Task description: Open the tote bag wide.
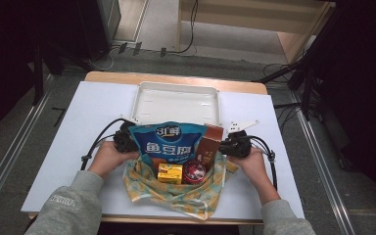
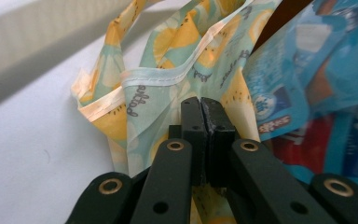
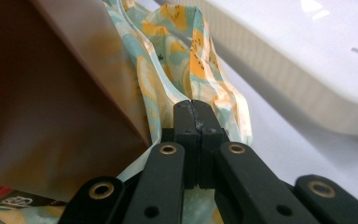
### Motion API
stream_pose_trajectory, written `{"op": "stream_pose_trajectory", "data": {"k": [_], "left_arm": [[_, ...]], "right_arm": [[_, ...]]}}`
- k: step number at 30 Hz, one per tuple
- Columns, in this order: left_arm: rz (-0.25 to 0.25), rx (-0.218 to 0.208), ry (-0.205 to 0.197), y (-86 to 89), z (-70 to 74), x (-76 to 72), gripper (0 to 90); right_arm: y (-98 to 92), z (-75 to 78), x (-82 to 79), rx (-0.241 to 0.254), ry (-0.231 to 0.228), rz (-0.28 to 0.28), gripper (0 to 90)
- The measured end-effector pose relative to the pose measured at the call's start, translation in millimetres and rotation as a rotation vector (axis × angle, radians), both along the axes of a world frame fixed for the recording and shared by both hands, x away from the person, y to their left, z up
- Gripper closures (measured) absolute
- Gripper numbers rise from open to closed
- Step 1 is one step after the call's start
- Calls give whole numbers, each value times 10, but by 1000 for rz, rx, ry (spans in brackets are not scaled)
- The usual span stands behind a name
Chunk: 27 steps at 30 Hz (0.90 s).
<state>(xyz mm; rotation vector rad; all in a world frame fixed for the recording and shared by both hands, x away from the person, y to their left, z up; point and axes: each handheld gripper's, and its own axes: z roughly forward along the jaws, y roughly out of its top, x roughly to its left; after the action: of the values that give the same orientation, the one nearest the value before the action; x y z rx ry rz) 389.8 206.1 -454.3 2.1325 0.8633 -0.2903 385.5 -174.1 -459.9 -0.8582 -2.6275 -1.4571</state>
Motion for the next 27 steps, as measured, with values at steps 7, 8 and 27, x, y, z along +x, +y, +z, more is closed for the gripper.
{"op": "stream_pose_trajectory", "data": {"k": [7, 8, 27], "left_arm": [[-3, 4, 16, 19, -103, 33, 894], [-1, 1, 14, 19, -118, 33, 895], [4, 8, 13, 23, -199, 53, 883]], "right_arm": [[-24, -115, 10, -6, 23, 5, 900], [-23, -126, 12, -9, 21, 8, 900], [26, -274, 41, -67, 38, 23, 900]]}}
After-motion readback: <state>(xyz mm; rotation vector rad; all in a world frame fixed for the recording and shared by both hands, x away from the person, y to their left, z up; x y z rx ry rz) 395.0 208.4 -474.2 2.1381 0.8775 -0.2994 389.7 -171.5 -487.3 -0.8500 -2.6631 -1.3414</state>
